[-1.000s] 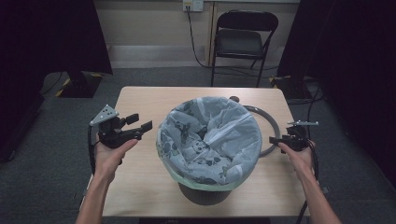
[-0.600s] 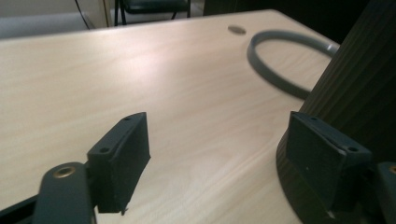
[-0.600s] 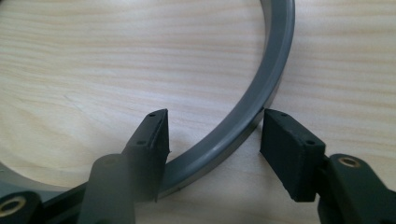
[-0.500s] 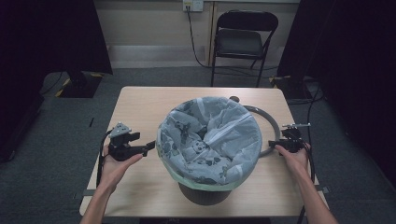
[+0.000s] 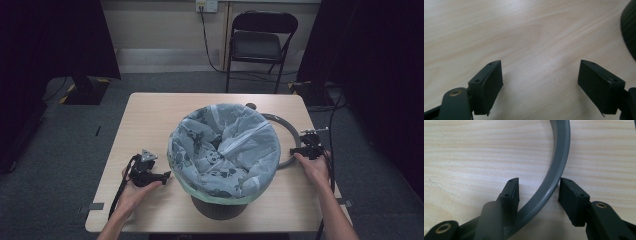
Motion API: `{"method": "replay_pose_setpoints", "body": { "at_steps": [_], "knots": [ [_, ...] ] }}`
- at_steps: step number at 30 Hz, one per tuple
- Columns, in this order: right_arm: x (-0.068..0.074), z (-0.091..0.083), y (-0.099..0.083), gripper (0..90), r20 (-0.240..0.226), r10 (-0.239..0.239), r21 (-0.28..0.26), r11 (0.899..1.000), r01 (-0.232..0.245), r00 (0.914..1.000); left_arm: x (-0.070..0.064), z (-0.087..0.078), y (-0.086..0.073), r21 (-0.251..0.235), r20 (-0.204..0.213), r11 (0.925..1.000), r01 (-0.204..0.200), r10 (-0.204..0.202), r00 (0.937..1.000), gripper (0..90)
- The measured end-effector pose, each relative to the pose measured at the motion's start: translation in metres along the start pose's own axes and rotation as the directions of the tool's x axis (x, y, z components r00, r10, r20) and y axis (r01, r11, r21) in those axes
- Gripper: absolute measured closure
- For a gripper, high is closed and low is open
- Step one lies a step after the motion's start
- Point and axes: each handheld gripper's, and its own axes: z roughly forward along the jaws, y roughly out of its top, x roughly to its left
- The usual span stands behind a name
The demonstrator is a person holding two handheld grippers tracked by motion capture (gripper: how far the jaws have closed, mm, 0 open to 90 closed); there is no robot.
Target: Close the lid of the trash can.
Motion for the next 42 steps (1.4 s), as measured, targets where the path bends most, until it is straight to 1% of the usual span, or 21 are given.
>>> {"method": "replay_pose_setpoints", "body": {
  "at_steps": [1,2,3,5,6,9,12,15,17,21,22,25,31,35,37,40,42],
  "knots": [
    [0.0,0.0,0.0,50.8,-0.001,-0.001,-0.003,1.0,0.001,1.0,-0.002,0.001,-0.003,-0.003,-0.028,0.9998,-0.019,0.019,0.9994,19.8],
    [-0.001,0.001,0.0,50.9,-0.003,-0.005,-0.009,1.0,0.005,1.0,-0.003,0.002,-0.006,0.002,-0.032,0.9997,-0.022,0.022,0.9992,19.9],
    [-0.001,0.001,0.0,51.1,-0.002,-0.004,-0.01,1.0,0.003,1.0,-0.003,0.002,-0.008,-0.021,-0.032,0.9996,-0.016,0.015,0.9994,19.1],
    [-0.001,0.001,0.003,52.9,0.007,0.003,0.002,1.0,-0.003,1.0,-0.002,0.002,-0.009,-0.02,-0.034,0.9997,-0.015,0.014,0.9993,18.9],
    [-0.001,0.002,0.004,56.3,0.013,0.01,0.005,1.0,-0.011,0.9999,-0.003,0.002,-0.01,-0.028,-0.037,0.9994,-0.018,0.016,0.9992,18.9],
    [-0.001,0.003,0.007,61.8,0.026,0.03,0.004,1.0,-0.031,0.9992,-0.003,0.003,-0.016,-0.079,-0.047,0.9969,-0.002,-0.001,0.9989,16.1],
    [-0.001,0.005,0.01,68.0,0.038,0.052,-0.001,0.999,-0.052,0.9979,-0.004,0.003,-0.017,-0.082,-0.061,0.9966,0.002,-0.007,0.9981,15.7],
    [-0.002,0.007,0.012,74.8,0.043,0.068,-0.012,0.998,-0.068,0.9967,-0.004,0.003,-0.017,-0.082,-0.062,0.9966,0.003,-0.008,0.9981,15.4],
    [-0.002,0.009,0.013,77.4,0.051,0.063,-0.027,0.998,-0.061,0.9968,-0.004,0.003,-0.017,-0.082,-0.061,0.9966,0.004,-0.009,0.9981,15.3],
    [0.0,0.01,0.014,78.6,0.06,0.051,-0.033,0.998,-0.049,0.9969,-0.004,0.003,-0.017,-0.081,-0.06,0.9967,0.002,-0.006,0.9982,15.0],
    [0.0,0.01,0.014,78.7,0.059,0.058,-0.032,0.998,-0.056,0.9965,-0.004,0.003,-0.017,-0.08,-0.062,0.9968,0.0,-0.005,0.998,14.9],
    [-0.001,0.011,0.015,78.8,0.06,0.059,-0.032,0.998,-0.057,0.9965,-0.004,0.003,-0.017,-0.08,-0.062,0.9968,0.0,-0.005,0.9981,14.9],
    [-0.005,0.01,0.015,79.1,0.041,0.086,-0.037,0.996,-0.085,0.9955,-0.004,0.003,-0.016,-0.08,-0.058,0.9968,0.004,-0.008,0.9983,14.7],
    [-0.007,0.003,0.015,79.4,0.046,0.092,-0.061,0.994,-0.09,0.9947,-0.004,0.003,-0.016,-0.081,-0.056,0.9967,0.005,-0.01,0.9984,14.7],
    [-0.008,-0.001,0.015,79.4,0.044,0.099,-0.069,0.993,-0.095,0.9942,-0.004,0.003,-0.016,-0.082,-0.056,0.9967,0.005,-0.01,0.9984,14.7],
    [-0.008,-0.01,0.016,79.6,0.035,0.108,-0.095,0.99,-0.104,0.9935,-0.003,0.004,-0.016,-0.078,-0.054,0.997,-0.002,-0.002,0.9985,14.2],
    [-0.006,-0.014,0.018,79.6,0.035,0.103,-0.112,0.989,-0.098,0.9941,-0.003,0.004,-0.015,-0.075,-0.051,0.9971,-0.004,0.0,0.9987,13.8]
  ]
}}
